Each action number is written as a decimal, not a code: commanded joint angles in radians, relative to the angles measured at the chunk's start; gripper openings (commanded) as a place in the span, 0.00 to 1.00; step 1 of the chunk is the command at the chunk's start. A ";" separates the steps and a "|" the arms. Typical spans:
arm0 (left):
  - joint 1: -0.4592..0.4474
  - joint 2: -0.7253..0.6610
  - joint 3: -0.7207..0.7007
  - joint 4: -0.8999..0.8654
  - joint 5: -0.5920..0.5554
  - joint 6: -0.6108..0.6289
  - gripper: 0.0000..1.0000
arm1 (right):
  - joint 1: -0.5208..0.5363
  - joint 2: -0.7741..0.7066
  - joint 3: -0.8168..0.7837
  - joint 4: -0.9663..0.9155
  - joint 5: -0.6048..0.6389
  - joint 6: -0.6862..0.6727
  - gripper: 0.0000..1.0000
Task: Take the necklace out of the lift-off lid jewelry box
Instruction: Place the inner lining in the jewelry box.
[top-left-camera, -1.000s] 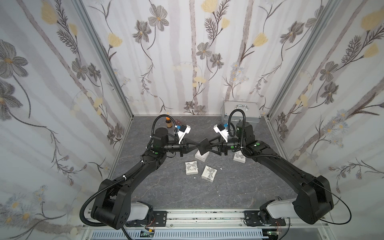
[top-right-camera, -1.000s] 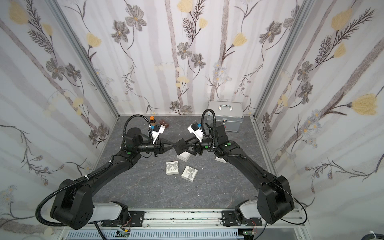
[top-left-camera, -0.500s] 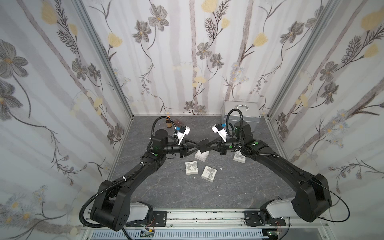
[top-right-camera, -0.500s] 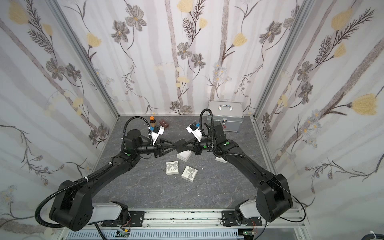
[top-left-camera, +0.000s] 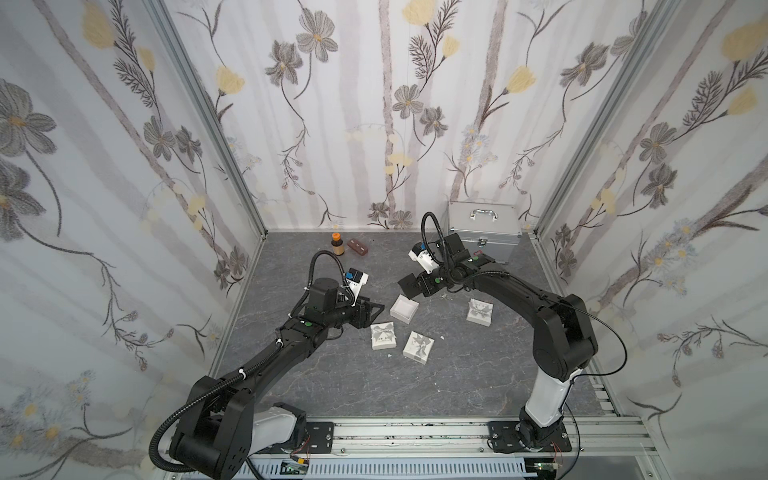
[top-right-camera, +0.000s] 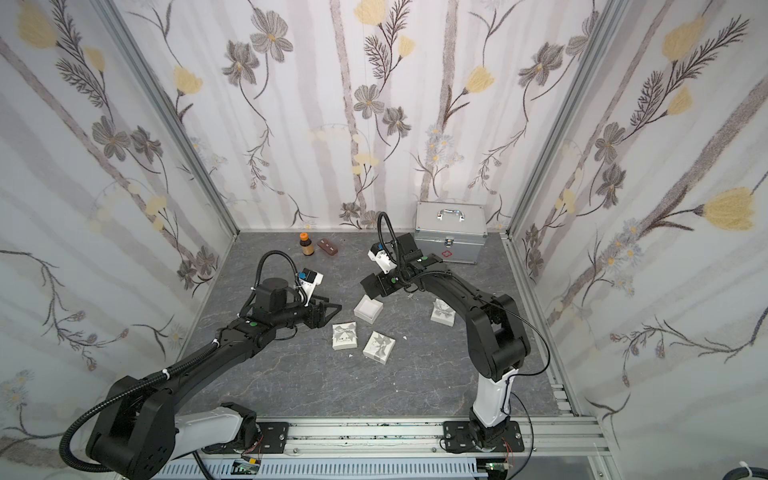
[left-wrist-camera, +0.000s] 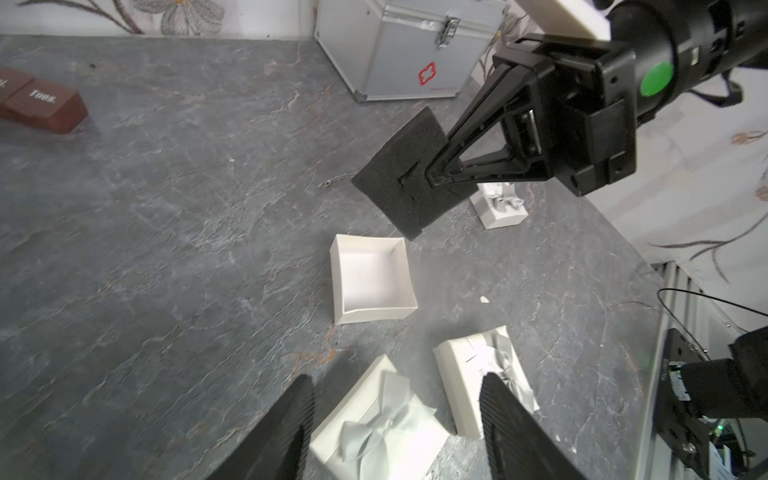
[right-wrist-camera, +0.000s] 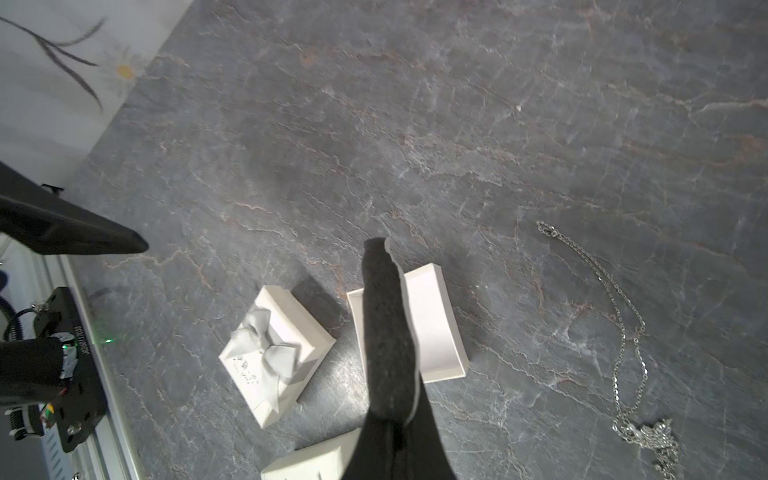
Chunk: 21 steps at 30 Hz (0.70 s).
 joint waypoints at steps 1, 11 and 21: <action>-0.009 0.018 -0.007 -0.042 -0.100 0.045 0.64 | 0.002 0.043 0.036 -0.050 0.028 -0.023 0.00; -0.044 0.157 0.054 -0.040 -0.179 0.083 0.60 | 0.025 0.118 0.047 -0.057 -0.003 0.009 0.00; -0.107 0.277 0.148 -0.043 -0.206 0.096 0.57 | 0.005 0.065 -0.087 0.013 0.080 0.142 0.00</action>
